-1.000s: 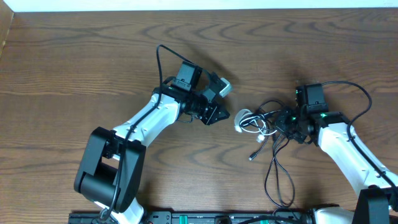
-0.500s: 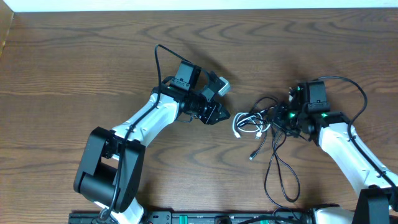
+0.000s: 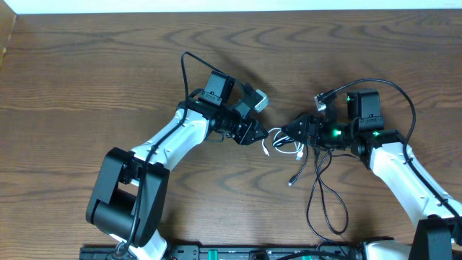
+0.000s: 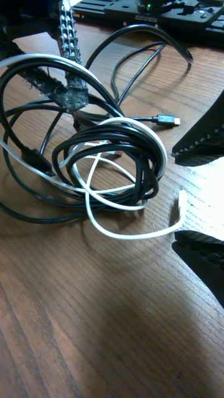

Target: Untangle cables

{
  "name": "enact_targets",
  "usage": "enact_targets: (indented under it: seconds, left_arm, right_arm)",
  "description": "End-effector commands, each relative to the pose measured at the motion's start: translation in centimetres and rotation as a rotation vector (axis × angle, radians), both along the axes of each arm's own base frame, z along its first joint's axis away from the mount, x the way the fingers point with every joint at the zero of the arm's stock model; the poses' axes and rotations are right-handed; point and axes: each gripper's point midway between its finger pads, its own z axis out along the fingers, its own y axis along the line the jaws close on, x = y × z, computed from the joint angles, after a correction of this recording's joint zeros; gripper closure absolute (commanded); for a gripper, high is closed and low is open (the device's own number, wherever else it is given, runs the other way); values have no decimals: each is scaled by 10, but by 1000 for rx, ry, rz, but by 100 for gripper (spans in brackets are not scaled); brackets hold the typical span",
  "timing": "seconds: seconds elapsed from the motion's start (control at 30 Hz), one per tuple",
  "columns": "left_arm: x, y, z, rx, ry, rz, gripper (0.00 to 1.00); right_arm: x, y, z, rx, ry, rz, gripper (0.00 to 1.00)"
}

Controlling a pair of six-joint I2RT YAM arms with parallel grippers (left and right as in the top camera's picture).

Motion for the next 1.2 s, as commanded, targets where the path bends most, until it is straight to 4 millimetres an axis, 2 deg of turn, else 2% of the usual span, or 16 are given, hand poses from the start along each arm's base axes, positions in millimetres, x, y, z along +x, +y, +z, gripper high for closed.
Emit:
enact_targets:
  seconds: [0.0, 0.13, 0.2, 0.3, 0.37, 0.5, 0.57, 0.63, 0.73, 0.83, 0.97, 1.1, 1.13, 1.17]
  left_arm:
    - [2, 0, -1, 8, -4, 2, 61]
    - [2, 0, -2, 10, -5, 3, 61]
    - [4, 2, -4, 30, -13, 14, 60]
    - [7, 5, -7, 55, -23, 29, 60]
    - [8, 5, -7, 54, -23, 29, 61]
    - [8, 5, -7, 55, -23, 29, 60]
    - [11, 8, -9, 71, -21, 55, 60]
    - [23, 17, -15, 131, -12, 163, 61]
    - [44, 40, -26, 252, -13, 366, 61]
    - [58, 63, -33, 354, -32, 516, 61]
    - [60, 70, -34, 380, -41, 547, 61]
    - [63, 76, -35, 393, -26, 613, 60]
    - [64, 78, -35, 404, -30, 626, 60]
    - [65, 82, -36, 420, -37, 638, 61]
  right_arm:
    - [-2, 8, 7, 38, 25, 4, 37]
    - [-4, 2, -19, -88, 181, -159, 40]
    - [-9, 7, -23, -127, 166, -131, 46]
    - [-11, 13, -11, -133, 136, -91, 66]
    - [-10, 14, 3, -145, 113, -83, 75]
    - [-10, -5, 21, -285, 97, -132, 99]
    - [-13, -19, 24, -382, 102, -161, 99]
    - [-16, -29, 25, -462, 102, -169, 99]
    - [-24, -29, 21, -483, 125, -152, 99]
    - [-38, -33, 11, -534, 181, -134, 99]
    - [-58, -54, -3, -678, 255, -136, 95]
    - [-73, -66, -4, -741, 317, -135, 92]
    - [-76, -67, -2, -747, 327, -131, 92]
    - [-77, -67, 1, -750, 332, -129, 98]
